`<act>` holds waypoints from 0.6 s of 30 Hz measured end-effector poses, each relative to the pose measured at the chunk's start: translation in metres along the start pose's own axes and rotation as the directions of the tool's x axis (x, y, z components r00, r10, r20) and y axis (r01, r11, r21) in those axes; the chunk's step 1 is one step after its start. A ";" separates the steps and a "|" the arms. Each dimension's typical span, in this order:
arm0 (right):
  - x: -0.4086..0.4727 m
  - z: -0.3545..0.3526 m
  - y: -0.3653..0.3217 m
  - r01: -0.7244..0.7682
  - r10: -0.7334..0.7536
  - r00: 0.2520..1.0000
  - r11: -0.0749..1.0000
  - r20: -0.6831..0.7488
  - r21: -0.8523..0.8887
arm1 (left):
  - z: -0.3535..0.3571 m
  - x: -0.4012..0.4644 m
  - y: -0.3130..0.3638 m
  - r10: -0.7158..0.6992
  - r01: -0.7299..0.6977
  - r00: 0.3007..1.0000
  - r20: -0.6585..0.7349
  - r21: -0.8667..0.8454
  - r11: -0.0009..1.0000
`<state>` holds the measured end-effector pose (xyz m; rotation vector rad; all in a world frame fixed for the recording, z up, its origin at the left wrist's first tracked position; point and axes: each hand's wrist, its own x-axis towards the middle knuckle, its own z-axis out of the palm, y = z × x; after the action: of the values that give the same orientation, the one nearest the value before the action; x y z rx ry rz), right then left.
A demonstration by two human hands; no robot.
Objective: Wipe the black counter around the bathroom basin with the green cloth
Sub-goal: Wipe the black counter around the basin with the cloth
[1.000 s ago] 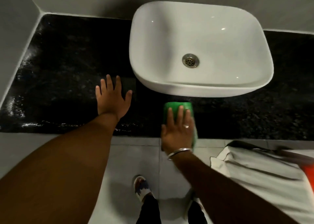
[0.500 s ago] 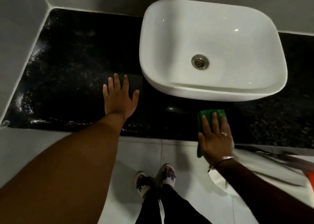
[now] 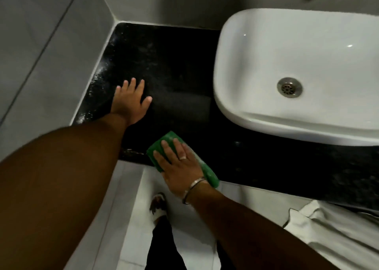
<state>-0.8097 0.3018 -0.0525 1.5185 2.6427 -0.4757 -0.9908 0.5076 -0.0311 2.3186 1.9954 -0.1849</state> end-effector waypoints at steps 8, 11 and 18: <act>0.027 -0.023 0.078 -0.547 0.541 0.834 0.836 -0.105 -0.043 | 0.018 0.040 -0.121 0.190 -0.195 0.981 -0.047 -0.171 0.966; 0.070 -0.028 0.058 -0.682 0.674 0.726 0.731 -0.136 -0.021 | 0.024 0.043 -0.130 0.264 -0.276 0.961 -0.083 -0.210 0.938; 0.173 -0.009 -0.094 -0.263 0.258 0.964 0.961 -0.070 -0.086 | 0.028 0.046 -0.124 0.240 -0.256 0.966 -0.096 -0.229 0.939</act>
<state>-0.9774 0.4050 -0.0568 1.8399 2.4134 -0.2872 -1.1077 0.5674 -0.0626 2.4127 1.6216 0.1439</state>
